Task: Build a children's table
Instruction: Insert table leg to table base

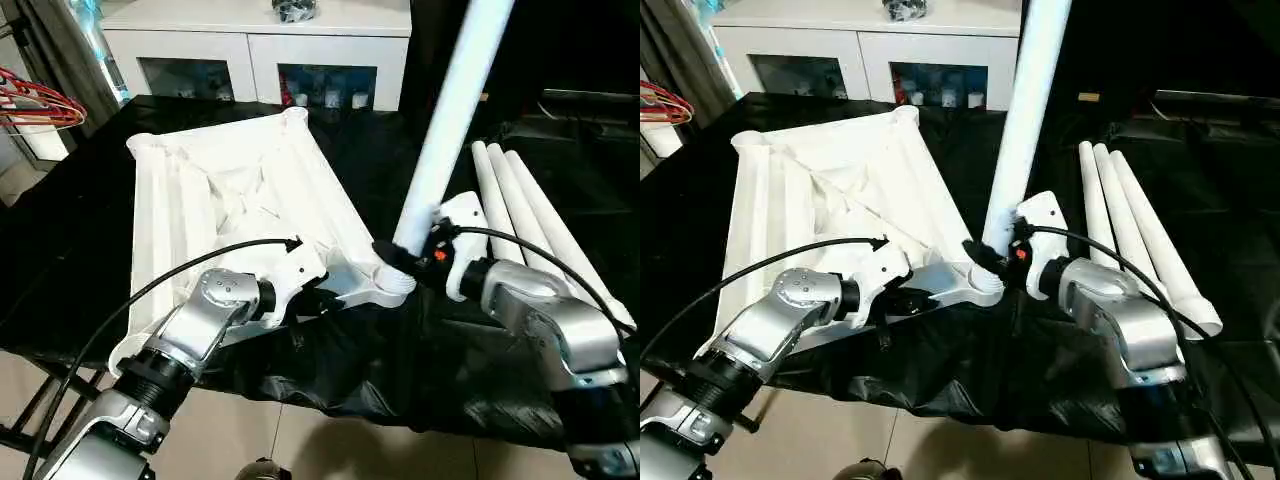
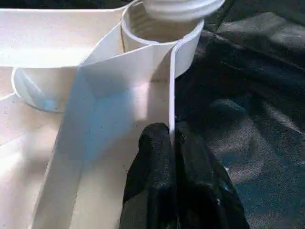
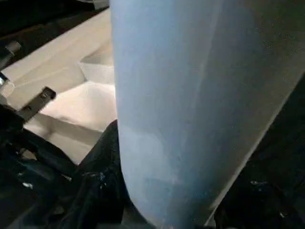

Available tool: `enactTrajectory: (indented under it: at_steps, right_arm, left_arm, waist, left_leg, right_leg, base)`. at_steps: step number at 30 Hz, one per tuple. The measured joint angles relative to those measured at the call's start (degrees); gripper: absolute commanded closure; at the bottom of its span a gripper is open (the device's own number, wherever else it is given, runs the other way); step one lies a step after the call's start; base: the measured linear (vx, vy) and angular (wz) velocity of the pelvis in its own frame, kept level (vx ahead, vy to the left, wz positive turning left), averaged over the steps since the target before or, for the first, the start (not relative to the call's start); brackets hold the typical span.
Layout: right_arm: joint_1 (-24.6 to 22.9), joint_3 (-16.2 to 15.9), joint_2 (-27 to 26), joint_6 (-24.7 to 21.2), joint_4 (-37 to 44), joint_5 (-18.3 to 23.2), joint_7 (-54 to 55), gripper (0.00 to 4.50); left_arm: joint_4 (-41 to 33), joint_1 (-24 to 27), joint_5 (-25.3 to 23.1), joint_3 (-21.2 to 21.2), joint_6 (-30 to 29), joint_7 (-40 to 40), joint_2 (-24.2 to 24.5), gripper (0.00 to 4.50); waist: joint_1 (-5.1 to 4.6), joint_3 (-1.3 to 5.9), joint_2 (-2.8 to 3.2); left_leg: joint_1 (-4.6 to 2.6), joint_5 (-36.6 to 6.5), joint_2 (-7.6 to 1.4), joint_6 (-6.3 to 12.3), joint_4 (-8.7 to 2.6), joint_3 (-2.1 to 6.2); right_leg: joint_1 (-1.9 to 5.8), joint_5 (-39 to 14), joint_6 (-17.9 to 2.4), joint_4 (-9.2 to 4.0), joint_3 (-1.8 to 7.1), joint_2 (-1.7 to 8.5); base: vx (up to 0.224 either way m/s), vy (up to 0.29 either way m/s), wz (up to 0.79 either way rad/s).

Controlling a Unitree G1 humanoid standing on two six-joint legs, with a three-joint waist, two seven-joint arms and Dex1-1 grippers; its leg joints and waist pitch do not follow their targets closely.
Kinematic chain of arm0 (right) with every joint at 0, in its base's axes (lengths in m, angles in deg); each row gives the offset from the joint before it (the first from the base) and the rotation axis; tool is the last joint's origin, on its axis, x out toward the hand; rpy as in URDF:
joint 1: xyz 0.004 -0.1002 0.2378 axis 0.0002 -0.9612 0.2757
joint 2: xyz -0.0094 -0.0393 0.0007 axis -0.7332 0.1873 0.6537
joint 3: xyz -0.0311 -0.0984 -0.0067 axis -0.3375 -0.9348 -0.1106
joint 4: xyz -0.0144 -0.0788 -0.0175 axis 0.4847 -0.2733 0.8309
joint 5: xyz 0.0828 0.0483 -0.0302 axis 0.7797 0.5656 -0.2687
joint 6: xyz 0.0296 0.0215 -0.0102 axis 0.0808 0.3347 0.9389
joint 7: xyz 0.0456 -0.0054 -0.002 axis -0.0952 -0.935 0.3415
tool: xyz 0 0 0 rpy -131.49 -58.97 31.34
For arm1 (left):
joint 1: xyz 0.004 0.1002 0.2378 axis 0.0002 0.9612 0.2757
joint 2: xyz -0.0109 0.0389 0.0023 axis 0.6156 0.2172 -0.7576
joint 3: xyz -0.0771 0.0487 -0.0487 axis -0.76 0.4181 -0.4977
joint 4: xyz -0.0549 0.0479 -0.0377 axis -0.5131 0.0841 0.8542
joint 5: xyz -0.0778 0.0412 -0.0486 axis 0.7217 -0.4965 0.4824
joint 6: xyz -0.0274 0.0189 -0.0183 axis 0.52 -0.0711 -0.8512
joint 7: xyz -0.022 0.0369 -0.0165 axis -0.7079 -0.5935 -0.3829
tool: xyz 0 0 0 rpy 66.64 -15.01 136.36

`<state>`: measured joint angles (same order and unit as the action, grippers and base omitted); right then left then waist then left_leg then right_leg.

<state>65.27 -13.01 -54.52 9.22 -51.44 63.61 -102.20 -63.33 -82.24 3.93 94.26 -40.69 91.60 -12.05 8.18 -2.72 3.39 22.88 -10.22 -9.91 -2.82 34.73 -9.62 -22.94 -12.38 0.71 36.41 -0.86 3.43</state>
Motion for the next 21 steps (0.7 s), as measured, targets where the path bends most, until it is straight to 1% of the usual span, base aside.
enactTrajectory:
  at_steps: [5, 9, 10, 11, 13, 15, 17, 21]
  right_arm:
    - [0.8, -1.0, 0.0, 0.0, -1.7, -0.7, -0.6, 2.59]
    - [1.0, -1.1, -0.2, 0.1, -2.8, -0.8, -1.4, 2.59]
    - [1.4, -1.1, -0.3, 0.2, -3.5, -0.8, -1.4, 2.59]
    - [1.6, -1.1, -0.4, 0.2, -3.8, -0.9, -1.4, 2.59]
    - [1.9, -1.1, -0.7, 0.5, -4.3, -1.4, -1.4, 2.59]
    - [2.1, -1.1, -0.8, 0.6, -4.9, -1.5, -1.5, 2.59]
    - [2.3, -1.1, -0.8, 0.7, -5.3, -1.6, -1.5, 2.59]
    - [2.3, -1.0, -1.3, 1.2, -5.7, -2.0, -1.4, 2.59]
  left_arm:
    - [-0.2, 0.2, 0.0, 0.0, 0.1, 1.2, 0.0, 4.5]
    - [-0.4, 0.5, -0.7, 0.2, 0.9, 1.8, 0.4, 4.5]
    - [-0.4, 0.5, -1.2, 0.2, 1.2, 1.9, 0.4, 4.04]
    - [-0.4, 0.5, -1.2, 0.2, 1.3, 1.9, 0.4, 3.93]
    - [-0.4, 0.5, -1.2, 0.2, 1.3, 1.8, 0.3, 3.93]
    - [-0.4, 0.5, -1.5, 0.2, 1.3, 1.6, 0.1, 3.73]
    - [-0.4, 0.5, -1.9, 0.2, 1.2, 1.0, 0.0, 3.65]
    - [-0.3, 0.5, -2.2, 0.1, 1.2, 0.8, -0.1, 3.6]
  waist:
    - [0.07, 0.0, 0.01]
    - [0.11, 0.01, 0.01]
    - [0.1, 0.01, 0.01]
    - [0.09, 0.01, 0.01]
    - [0.1, 0.0, -0.01]
    - [0.1, -0.01, -0.06]
    - [0.08, -0.01, -0.14]
    - [0.01, 0.0, -0.25]
  left_leg:
    - [0.0, 0.0, 0.0, 0.02, 0.02, 0.0]
    - [0.0, 0.0, 0.0, 0.04, 0.03, 0.0]
    - [0.0, 0.0, 0.0, 0.05, 0.05, 0.0]
    - [0.0, 0.0, 0.0, 0.05, 0.05, 0.0]
    - [-0.01, 0.1, 0.0, 0.06, 0.07, 0.0]
    - [0.0, 0.1, 0.0, 0.06, 0.1, 0.0]
    - [-0.01, 0.1, 0.0, 0.07, 0.13, 0.0]
    - [-0.03, 0.1, -0.02, 0.07, 0.19, 0.0]
  right_leg:
    - [-0.01, 0.0, 0.0, 0.04, 0.0, 0.0]
    - [0.0, 0.0, 0.0, 0.05, 0.0, 0.02]
    - [0.01, 0.0, 0.0, 0.08, -0.01, 0.02]
    - [0.01, 0.0, 0.0, 0.09, -0.01, 0.02]
    - [0.0, 0.0, 0.0, 0.13, -0.01, 0.02]
    - [0.0, 0.0, 0.0, 0.15, -0.01, 0.02]
    - [0.01, 0.0, 0.0, 0.19, -0.01, 0.03]
    - [0.0, 0.0, 0.0, 0.29, 0.0, 0.03]
  base:
    - [0.0, 0.0, 0.0]
    - [0.0, 0.0, 0.0]
    - [0.0, 0.0, 0.0]
    - [0.0, 0.0, 0.0]
    - [0.0, 0.0, 0.0]
    - [0.0, 0.0, 0.0]
    - [0.0, 0.0, 0.0]
    - [0.0, 0.0, 0.0]
